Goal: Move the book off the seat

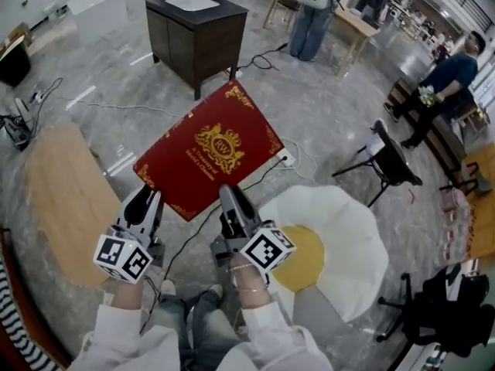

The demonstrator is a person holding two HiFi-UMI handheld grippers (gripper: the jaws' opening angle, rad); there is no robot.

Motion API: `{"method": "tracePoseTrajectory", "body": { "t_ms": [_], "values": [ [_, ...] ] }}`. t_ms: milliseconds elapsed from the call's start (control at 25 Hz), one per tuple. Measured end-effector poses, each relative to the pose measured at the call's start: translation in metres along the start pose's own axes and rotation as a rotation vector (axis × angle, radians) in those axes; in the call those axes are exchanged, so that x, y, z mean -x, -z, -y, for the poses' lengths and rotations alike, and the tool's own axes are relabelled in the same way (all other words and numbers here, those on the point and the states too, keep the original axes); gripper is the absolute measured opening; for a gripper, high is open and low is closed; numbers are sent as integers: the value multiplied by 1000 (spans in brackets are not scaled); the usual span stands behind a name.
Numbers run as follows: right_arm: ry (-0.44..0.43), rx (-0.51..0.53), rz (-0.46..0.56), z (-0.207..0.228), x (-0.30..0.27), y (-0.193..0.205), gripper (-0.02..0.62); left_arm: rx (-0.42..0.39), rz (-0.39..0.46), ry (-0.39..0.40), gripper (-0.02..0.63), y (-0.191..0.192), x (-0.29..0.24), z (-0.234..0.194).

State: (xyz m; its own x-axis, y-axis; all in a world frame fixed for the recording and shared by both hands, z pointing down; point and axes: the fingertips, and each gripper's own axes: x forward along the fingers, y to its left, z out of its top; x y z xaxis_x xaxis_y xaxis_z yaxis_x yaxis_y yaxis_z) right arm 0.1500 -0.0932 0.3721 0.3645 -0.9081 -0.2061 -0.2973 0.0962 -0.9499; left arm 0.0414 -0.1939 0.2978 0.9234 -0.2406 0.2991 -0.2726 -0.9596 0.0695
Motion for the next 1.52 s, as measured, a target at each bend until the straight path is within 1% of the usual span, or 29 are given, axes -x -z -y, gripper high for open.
{"method": "tracePoseTrajectory", "body": {
  "t_ms": [80,120,200,320,360,440,520,600,720,880,1000,1120,1320,1520],
  "values": [
    [-30,7,-49,-30,-28,45,117,2,20,-57,118,-14,41,-43],
    [-43,15,-72,-40,-37,59,117,4,27,-84,118,-18,56,-56],
    [-68,12,-108,-47,-44,70,115,7,34,-132,118,-20,69,-63],
    [-97,15,-164,-45,-44,71,115,9,40,-197,118,-15,76,-58],
    [-107,8,-181,-50,-47,81,114,11,43,-217,118,-16,86,-63],
    [-126,-20,-205,-74,-57,117,114,13,53,-247,118,-26,121,-89],
    [-132,-41,-224,-102,-66,157,112,20,58,-270,118,-37,159,-117],
    [-133,-41,-246,-121,-70,185,112,29,60,-292,118,-44,188,-135],
    [-147,-47,-270,-143,-76,215,112,26,68,-311,118,-53,218,-155],
    [-162,-4,-299,-172,-86,248,110,29,73,-334,118,-61,254,-181],
    [-175,-22,-318,-187,-91,277,109,29,81,-356,118,-66,280,-198],
    [-176,4,-346,-199,-93,296,109,43,79,-381,118,-63,302,-209],
    [-184,-48,-388,-209,-101,346,107,50,71,-425,118,-62,337,-240],
    [-185,-56,-454,-206,-108,392,106,85,65,-494,118,-39,368,-266]
  ]
}}
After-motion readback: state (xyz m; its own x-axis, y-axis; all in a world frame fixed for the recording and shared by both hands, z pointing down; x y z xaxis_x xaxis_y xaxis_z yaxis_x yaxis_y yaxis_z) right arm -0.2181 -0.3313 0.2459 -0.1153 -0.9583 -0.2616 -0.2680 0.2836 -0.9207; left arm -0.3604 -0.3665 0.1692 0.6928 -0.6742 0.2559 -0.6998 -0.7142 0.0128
